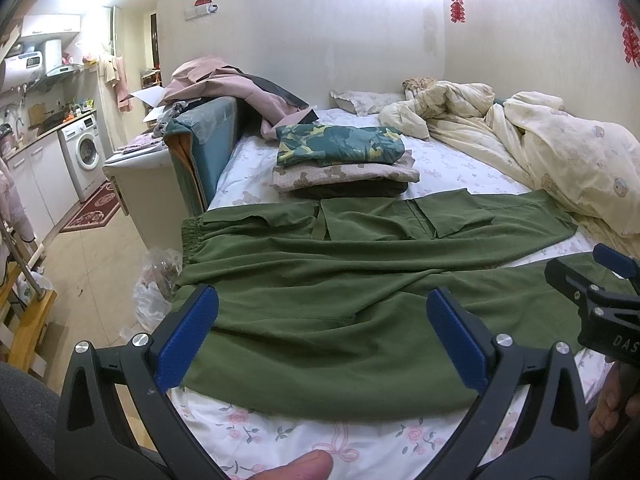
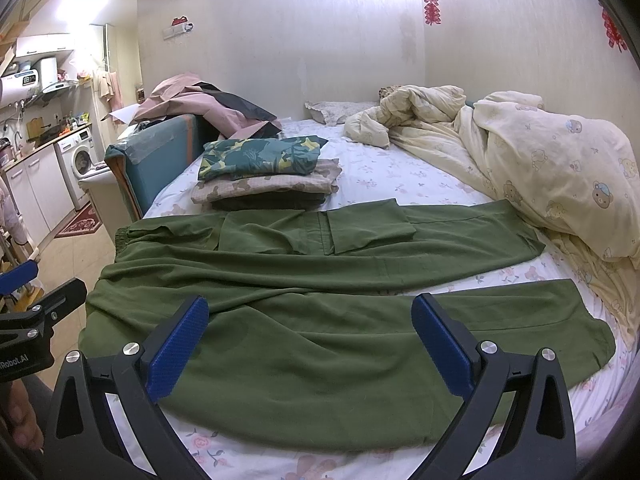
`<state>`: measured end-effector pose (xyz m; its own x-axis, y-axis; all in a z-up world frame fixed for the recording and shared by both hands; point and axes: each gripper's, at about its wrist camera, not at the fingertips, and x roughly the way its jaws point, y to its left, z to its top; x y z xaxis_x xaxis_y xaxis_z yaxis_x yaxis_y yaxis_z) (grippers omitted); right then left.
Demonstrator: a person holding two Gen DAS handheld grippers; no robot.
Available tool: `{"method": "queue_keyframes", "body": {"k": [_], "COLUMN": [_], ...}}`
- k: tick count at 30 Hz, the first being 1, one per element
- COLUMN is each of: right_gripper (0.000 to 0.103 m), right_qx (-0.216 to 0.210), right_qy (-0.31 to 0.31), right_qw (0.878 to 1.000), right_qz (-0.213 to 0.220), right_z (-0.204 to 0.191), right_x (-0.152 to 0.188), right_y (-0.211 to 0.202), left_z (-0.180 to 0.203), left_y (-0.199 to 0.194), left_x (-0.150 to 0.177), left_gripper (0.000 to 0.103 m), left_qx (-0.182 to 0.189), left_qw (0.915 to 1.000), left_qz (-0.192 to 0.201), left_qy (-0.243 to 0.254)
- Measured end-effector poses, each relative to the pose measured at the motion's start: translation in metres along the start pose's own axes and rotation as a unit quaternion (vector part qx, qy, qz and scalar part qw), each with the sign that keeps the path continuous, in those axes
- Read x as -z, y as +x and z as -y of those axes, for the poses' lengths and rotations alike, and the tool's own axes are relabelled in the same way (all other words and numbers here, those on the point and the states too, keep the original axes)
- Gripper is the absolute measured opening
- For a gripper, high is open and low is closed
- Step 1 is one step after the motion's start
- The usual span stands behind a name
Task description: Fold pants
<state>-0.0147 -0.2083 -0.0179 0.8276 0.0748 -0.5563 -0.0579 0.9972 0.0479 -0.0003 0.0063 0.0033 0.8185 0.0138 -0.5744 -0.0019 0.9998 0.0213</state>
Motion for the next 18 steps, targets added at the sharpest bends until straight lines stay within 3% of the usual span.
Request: {"method": "queue_keyframes", "body": {"k": [18], "right_gripper": [0.103], "right_qx": [0.0], "right_qy": [0.0], "right_qw": [1.0], "right_qz": [-0.001], "right_z": [0.0005], "right_x": [-0.0006], "right_y": [0.0], "left_z": [-0.0002], "left_y": [-0.0009], "left_x": [-0.0006], "left_gripper": [0.103], "left_qx": [-0.003], "left_qw": [1.0], "left_qz": [0.001], "left_qy": [0.002]}}
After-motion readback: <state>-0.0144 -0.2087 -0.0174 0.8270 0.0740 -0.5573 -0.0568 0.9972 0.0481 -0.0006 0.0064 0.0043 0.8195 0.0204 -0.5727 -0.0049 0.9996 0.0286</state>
